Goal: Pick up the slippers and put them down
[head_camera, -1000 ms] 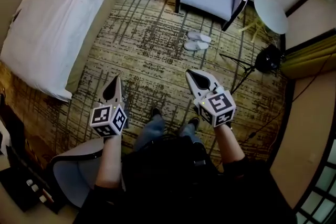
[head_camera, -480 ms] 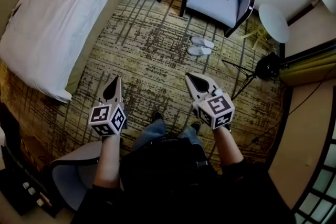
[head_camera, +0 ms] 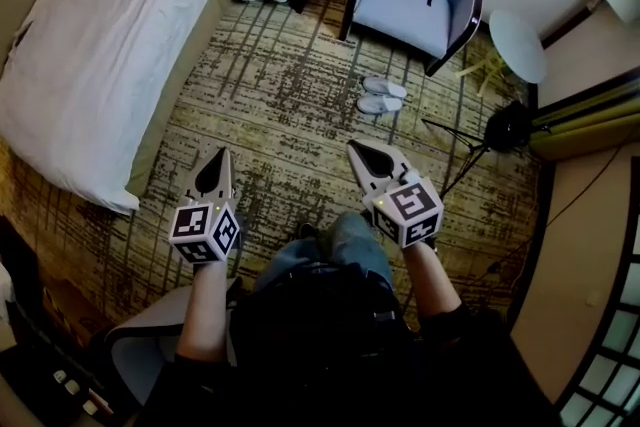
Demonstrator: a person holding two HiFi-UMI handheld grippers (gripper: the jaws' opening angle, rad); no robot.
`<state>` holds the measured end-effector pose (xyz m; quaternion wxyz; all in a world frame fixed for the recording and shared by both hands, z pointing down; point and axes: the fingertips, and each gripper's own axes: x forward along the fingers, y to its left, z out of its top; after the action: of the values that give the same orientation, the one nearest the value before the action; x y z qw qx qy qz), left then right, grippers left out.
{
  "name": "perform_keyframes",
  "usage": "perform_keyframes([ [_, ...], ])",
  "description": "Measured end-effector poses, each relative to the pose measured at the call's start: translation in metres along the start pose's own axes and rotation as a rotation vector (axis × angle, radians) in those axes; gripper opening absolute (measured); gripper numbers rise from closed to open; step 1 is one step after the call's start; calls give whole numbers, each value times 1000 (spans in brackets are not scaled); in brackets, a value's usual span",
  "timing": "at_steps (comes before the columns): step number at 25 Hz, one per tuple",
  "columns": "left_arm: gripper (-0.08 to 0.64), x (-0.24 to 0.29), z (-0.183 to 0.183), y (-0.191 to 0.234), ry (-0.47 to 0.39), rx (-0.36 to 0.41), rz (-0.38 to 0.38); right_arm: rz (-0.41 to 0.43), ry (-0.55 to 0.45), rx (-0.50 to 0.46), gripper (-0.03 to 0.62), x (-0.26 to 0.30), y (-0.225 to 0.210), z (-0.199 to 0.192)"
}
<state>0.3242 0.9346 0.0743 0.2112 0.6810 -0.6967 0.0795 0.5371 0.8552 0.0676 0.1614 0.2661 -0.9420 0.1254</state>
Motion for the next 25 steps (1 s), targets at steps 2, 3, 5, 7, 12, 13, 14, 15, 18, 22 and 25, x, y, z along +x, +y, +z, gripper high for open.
perform_keyframes([
  [2, 0, 10, 0, -2, 5, -1, -8, -7, 1, -3, 0, 3, -7, 4],
  [3, 0, 15, 1, -4, 8, -2, -11, -11, 3, -1, 0, 4, -13, 5],
  [5, 0, 28, 3, -7, 12, -3, -14, -14, 8, 2, 0, 10, -25, 8],
  [7, 0, 41, 8, -7, 14, 4, -11, -9, 12, 6, 0, 20, -39, 10],
  [12, 0, 77, 30, 14, 14, 5, 16, 11, 11, 31, 0, 69, -75, 22],
  [13, 0, 83, 37, 21, 12, 2, 25, 17, 7, 32, 0, 80, -81, 28],
  [14, 0, 90, 44, 27, 7, 3, 34, 24, 1, 31, 0, 90, -87, 36],
  [15, 0, 98, 51, 32, 2, 5, 43, 31, -7, 27, 0, 101, -94, 43],
  [18, 0, 119, 74, 44, -17, 11, 66, 47, -21, 19, 0, 126, -113, 63],
  [22, 0, 150, 98, 53, -30, 18, 80, 70, -34, 11, 0, 154, -136, 84],
  [25, 0, 166, 107, 60, -34, 18, 93, 92, -31, -2, 0, 176, -146, 92],
])
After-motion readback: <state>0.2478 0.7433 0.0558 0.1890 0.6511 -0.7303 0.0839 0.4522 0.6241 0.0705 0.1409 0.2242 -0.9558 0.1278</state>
